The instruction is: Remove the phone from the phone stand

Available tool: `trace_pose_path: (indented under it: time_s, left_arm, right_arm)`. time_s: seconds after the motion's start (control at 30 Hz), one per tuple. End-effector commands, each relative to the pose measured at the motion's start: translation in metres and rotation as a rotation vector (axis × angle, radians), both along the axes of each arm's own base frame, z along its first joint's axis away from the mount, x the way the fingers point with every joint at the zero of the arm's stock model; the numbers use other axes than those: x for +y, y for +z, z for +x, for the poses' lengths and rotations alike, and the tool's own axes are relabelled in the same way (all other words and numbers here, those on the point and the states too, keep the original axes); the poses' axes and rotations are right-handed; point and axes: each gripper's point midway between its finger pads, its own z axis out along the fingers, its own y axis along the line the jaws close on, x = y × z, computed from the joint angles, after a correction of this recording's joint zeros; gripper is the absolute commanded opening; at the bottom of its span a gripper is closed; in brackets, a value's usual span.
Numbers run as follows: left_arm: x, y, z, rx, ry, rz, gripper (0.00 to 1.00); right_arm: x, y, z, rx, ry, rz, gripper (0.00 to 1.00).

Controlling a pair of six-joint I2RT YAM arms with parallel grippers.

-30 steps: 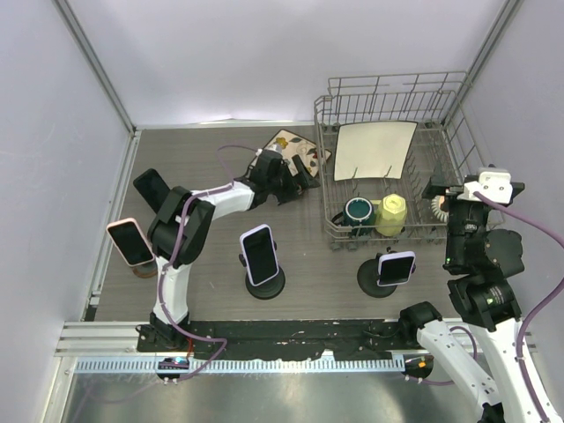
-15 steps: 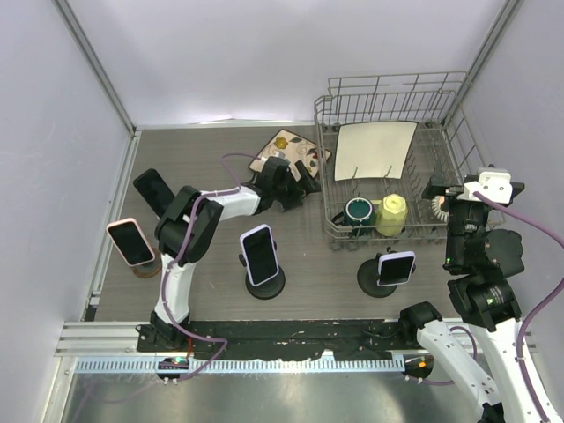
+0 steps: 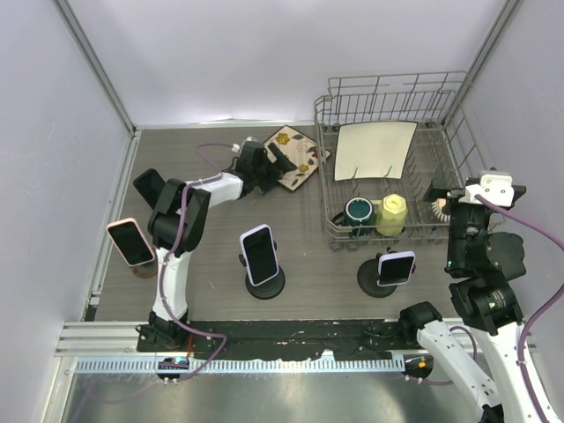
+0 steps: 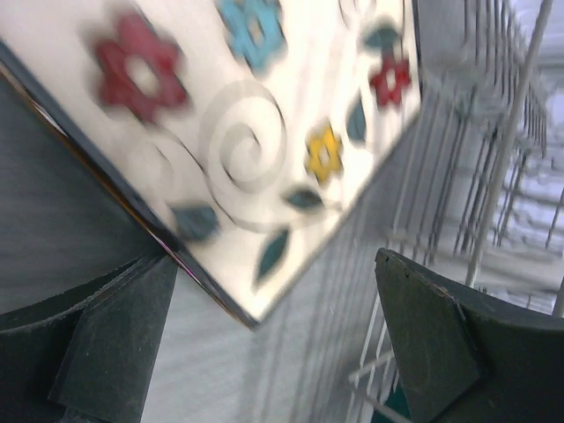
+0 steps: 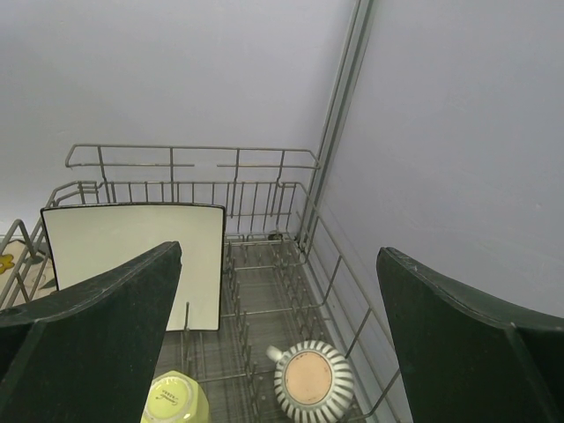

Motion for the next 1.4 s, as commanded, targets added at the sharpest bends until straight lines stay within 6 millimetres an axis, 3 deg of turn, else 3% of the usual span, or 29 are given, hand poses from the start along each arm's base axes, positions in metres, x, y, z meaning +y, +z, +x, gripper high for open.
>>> trace_pose_path:
  time_s: [0.0, 0.13, 0.23, 0.33, 0.5, 0.53, 0.67, 0.83, 1.37]
  left_arm:
    - [0.055, 0.018, 0.056, -0.084, 0.129, 0.053, 1.00]
    - [0.083, 0.030, 0.083, -0.111, 0.157, 0.076, 1.00]
    - [0.089, 0.045, 0.087, -0.129, 0.148, 0.090, 1.00]
    - [0.083, 0.052, 0.072, -0.150, 0.080, 0.188, 1.00]
    - [0.095, 0.036, 0.034, -0.159, -0.024, 0.562, 1.00]
    - [0.087, 0.035, 0.025, -0.177, -0.064, 0.618, 1.00]
    - [0.083, 0.031, -0.002, -0.214, -0.164, 0.838, 1.00]
    - [0.063, 0.039, -0.018, -0.288, -0.258, 0.973, 1.00]
    - [0.007, 0.015, -0.022, -0.337, -0.444, 1.034, 1.00]
  right_arm:
    - [0.001, 0.015, -0.005, -0.041, 0.017, 0.011, 0.98]
    - [0.009, 0.012, 0.001, -0.016, 0.050, 0.002, 0.98]
    - [0.014, 0.011, 0.004, 0.005, 0.073, -0.008, 0.98]
    - [0.014, 0.011, 0.005, 0.005, 0.077, -0.006, 0.98]
    - [0.015, 0.007, 0.007, 0.016, 0.077, -0.009, 0.98]
    - [0.015, 0.007, 0.008, 0.016, 0.075, -0.009, 0.98]
    - [0.014, 0.007, 0.008, 0.020, 0.066, -0.020, 0.98]
    - [0.016, 0.004, 0.011, 0.030, 0.074, -0.027, 0.98]
    - [0.014, 0.002, 0.007, 0.040, 0.065, -0.051, 0.98]
